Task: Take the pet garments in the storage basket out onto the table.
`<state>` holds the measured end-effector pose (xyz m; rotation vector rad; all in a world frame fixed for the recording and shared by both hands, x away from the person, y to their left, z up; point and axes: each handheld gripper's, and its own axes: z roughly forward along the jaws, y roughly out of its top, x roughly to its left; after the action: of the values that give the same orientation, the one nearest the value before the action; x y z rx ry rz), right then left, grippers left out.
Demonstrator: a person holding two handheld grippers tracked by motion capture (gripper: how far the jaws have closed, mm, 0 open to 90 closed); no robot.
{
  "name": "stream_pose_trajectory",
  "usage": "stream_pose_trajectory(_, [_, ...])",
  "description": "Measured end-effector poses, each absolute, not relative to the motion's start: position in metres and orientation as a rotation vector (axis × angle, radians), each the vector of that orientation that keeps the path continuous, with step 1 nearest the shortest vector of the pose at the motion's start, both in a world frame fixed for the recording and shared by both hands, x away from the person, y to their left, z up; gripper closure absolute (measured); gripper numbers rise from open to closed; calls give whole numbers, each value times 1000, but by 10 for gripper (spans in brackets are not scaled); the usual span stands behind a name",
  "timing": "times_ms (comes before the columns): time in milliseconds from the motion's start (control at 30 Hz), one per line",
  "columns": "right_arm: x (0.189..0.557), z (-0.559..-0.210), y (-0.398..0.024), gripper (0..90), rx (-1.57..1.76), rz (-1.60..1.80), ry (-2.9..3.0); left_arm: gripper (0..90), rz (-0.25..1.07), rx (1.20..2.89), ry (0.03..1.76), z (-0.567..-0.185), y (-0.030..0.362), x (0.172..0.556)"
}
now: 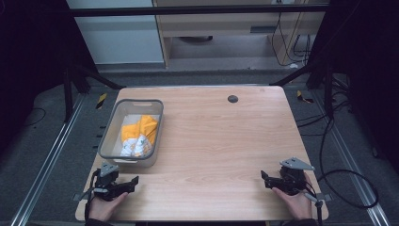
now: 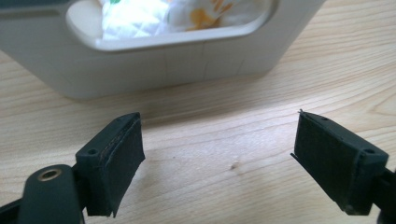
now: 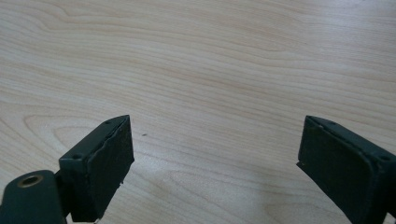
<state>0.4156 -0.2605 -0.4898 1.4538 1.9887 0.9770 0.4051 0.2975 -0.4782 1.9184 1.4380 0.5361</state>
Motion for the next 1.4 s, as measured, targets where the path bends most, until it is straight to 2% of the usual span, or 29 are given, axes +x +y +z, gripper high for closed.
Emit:
stream_pose_trajectory(1000, [416, -489, -261, 105, 1449, 980, 1988, 146, 596, 1732, 1411, -450, 308, 396])
stream_pose_trajectory(1400, [416, -489, -260, 105, 1440, 974, 1995, 136, 614, 1719, 1384, -437, 309, 395])
